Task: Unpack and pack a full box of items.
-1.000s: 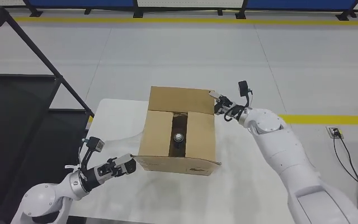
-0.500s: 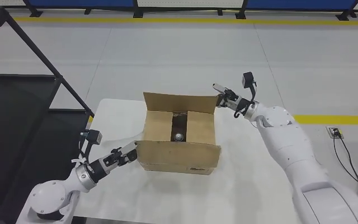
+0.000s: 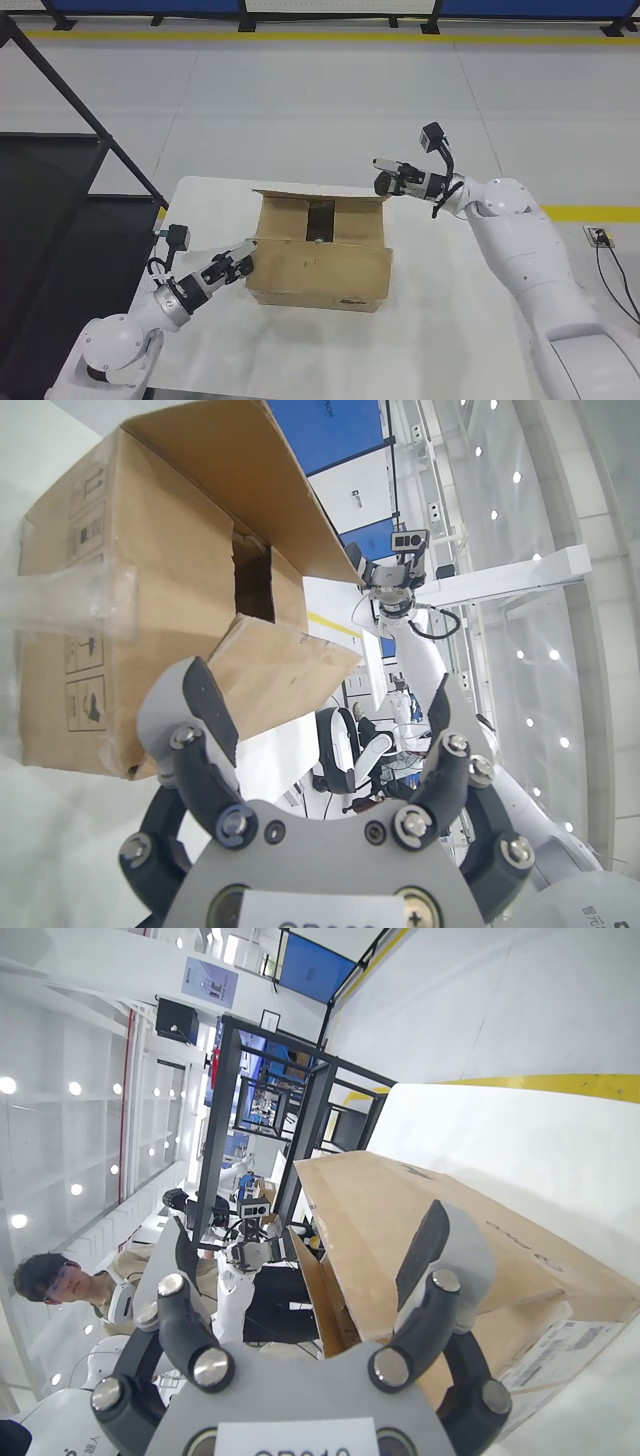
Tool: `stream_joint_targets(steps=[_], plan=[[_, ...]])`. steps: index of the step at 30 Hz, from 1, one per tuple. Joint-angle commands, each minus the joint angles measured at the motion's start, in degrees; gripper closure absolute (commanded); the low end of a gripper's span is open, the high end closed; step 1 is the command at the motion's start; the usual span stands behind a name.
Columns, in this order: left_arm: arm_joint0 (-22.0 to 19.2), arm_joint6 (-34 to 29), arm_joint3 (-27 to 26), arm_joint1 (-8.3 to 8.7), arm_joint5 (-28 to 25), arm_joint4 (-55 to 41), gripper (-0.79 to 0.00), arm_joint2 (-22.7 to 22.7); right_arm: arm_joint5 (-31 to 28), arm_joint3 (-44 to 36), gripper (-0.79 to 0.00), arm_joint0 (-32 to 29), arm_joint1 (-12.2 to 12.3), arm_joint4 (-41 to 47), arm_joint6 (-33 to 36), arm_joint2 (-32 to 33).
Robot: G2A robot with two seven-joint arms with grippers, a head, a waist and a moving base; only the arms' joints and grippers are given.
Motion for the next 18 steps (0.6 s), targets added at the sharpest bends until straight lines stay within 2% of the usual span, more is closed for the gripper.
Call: stream_joint_targets(steps=[1,13,18], plan=[[-0.7,0.3,0.4,-0.09,0.6,-0.2,-0.785,0.7,3.1,-0.3,-0.785,0.2,0.0,-0.6,1.0,-0.4],[-3.0,3.8,1.1,-0.62,2.8,1.2,-0.785,4.1,18.7,0.2,-0.785,-0.3,-1.4,0.3,0.8,-2.4],[-4.7,4.9,1.9,-0.92,3.8,2.0,-0.785,6.0,22.0,1.7,-0.785,0.2,-2.0,0.2,-1.1,-3.0]])
